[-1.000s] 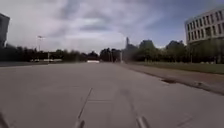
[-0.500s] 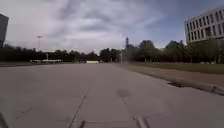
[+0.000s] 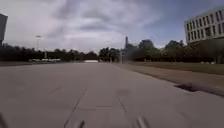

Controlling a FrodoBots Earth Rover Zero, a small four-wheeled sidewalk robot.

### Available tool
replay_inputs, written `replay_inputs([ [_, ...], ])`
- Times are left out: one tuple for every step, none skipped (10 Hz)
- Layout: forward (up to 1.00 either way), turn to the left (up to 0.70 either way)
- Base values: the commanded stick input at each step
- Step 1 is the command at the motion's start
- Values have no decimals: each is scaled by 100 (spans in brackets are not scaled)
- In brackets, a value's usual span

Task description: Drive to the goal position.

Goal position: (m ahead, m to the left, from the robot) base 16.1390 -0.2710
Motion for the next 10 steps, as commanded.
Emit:
replay_inputs([
  [100,22],
  [100,27],
  [100,27],
  [100,10],
  [100,0],
  [100,0],
  [100,0],
  [100,0],
  [100,0],
  [100,0],
])
